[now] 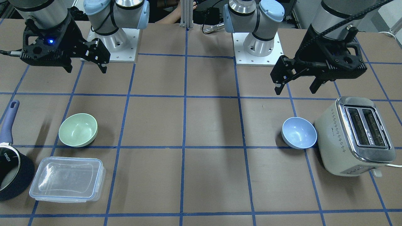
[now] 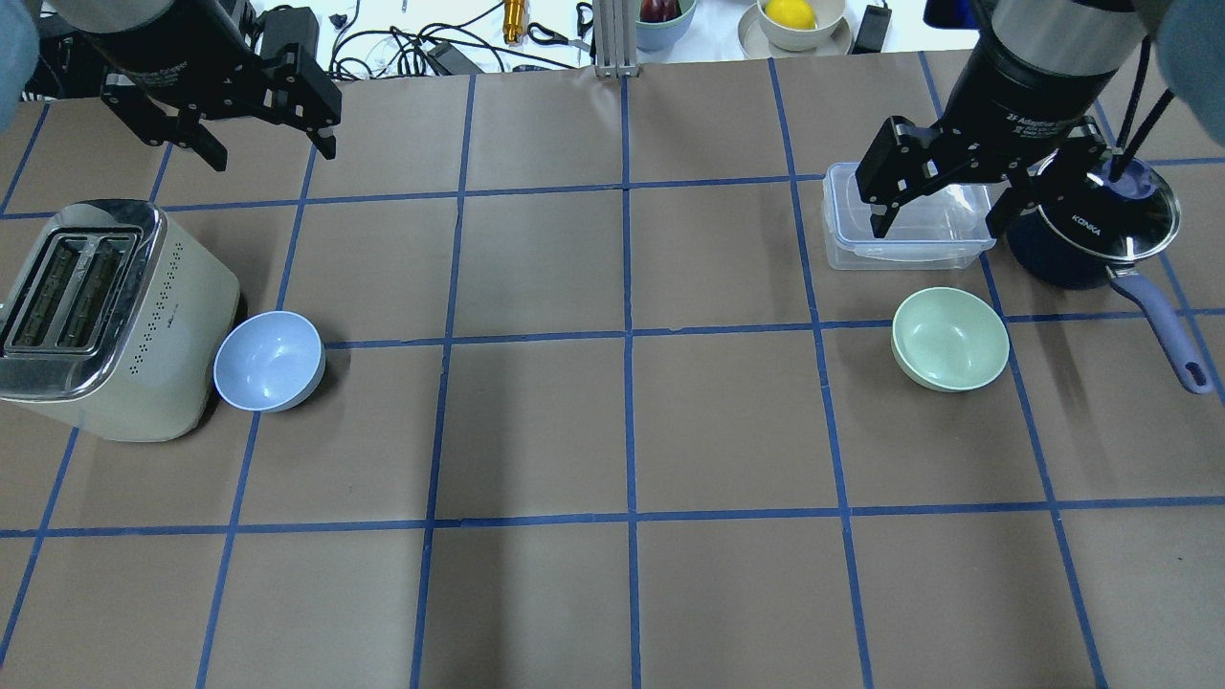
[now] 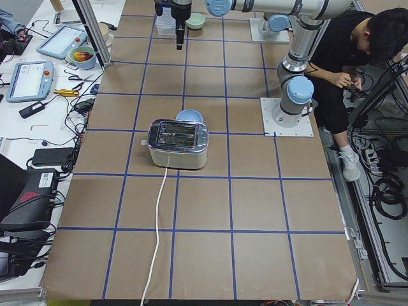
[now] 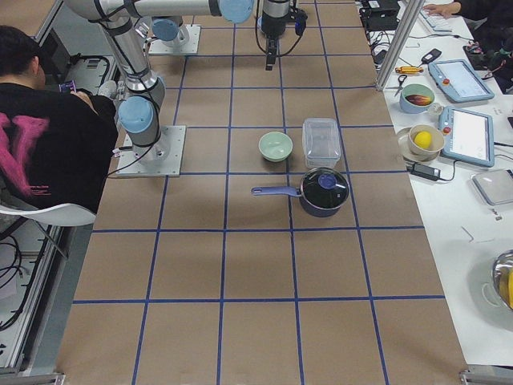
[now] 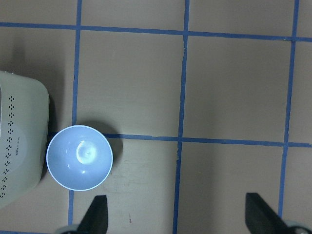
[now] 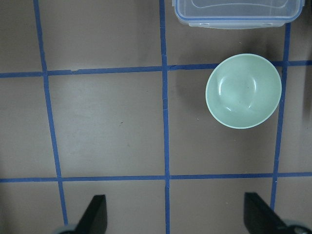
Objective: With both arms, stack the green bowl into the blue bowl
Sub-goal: 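Lower left gripper onto the light blue bowl while right lowers onto green bowl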
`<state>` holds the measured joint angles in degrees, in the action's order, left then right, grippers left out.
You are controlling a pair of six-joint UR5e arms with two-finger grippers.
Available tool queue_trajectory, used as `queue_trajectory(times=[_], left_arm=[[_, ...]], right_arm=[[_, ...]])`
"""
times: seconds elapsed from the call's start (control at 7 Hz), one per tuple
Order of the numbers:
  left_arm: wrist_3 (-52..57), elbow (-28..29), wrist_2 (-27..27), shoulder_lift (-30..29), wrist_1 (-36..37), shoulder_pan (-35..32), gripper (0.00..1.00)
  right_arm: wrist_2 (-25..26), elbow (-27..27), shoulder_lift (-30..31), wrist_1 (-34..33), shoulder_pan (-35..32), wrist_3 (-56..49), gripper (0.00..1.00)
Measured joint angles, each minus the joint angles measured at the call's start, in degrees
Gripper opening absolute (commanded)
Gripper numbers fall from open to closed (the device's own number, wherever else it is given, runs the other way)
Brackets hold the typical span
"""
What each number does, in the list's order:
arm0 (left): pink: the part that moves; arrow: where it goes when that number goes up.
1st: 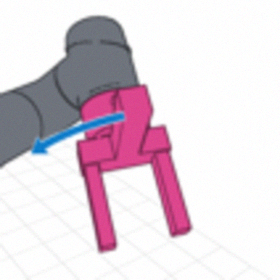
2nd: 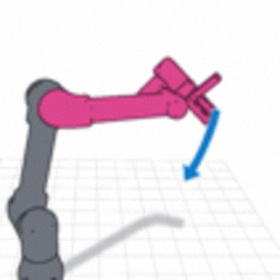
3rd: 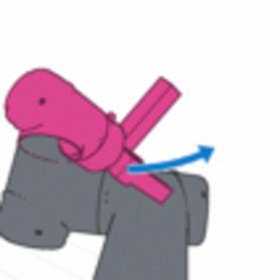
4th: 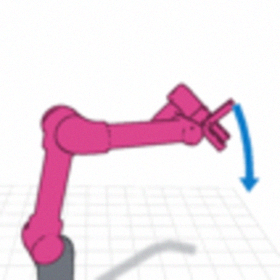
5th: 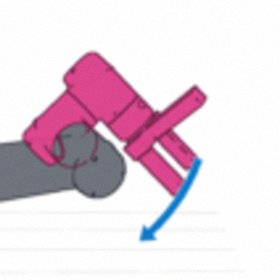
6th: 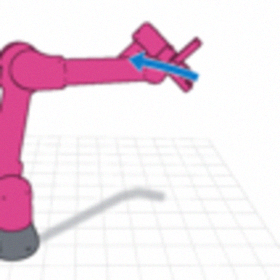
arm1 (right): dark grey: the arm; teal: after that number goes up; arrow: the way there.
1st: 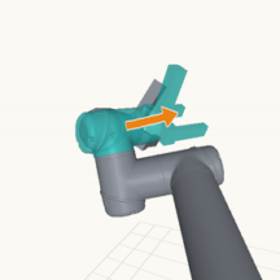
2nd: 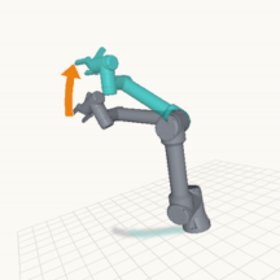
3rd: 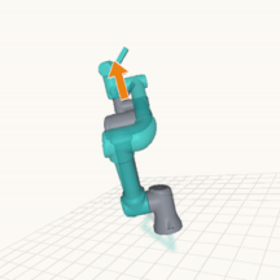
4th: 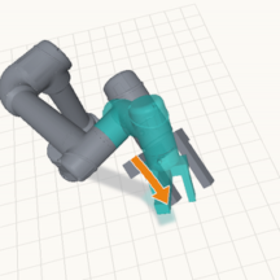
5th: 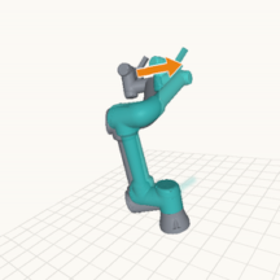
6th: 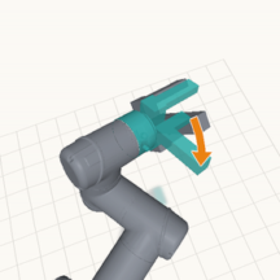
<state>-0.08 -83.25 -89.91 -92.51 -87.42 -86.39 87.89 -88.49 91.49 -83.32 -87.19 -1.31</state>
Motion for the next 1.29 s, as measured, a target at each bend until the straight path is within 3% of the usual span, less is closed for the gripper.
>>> queue_trajectory(times=[0.57,0.86,1.14,1.29], left_arm=[[1.73,-6.90,0.31,-0.07,1.10,1.44,1.00],[4.54,-18.86,0.22,-2.11,12.03,5.69,1.00],[7.31,-29.44,-1.69,-5.47,24.13,9.52,1.00],[7.66,-31.97,-3.30,-7.94,28.13,10.09,0.97]], right_arm=[[-0.06,-0.10,0.28,0.16,-0.71,0.16,1.00],[1.13,-0.34,-0.34,0.32,-0.70,0.38,1.00],[2.58,-1.34,-1.65,0.28,5.24,-1.63,1.00],[2.52,-3.06,-2.91,-2.01,9.51,-5.14,1.00]])
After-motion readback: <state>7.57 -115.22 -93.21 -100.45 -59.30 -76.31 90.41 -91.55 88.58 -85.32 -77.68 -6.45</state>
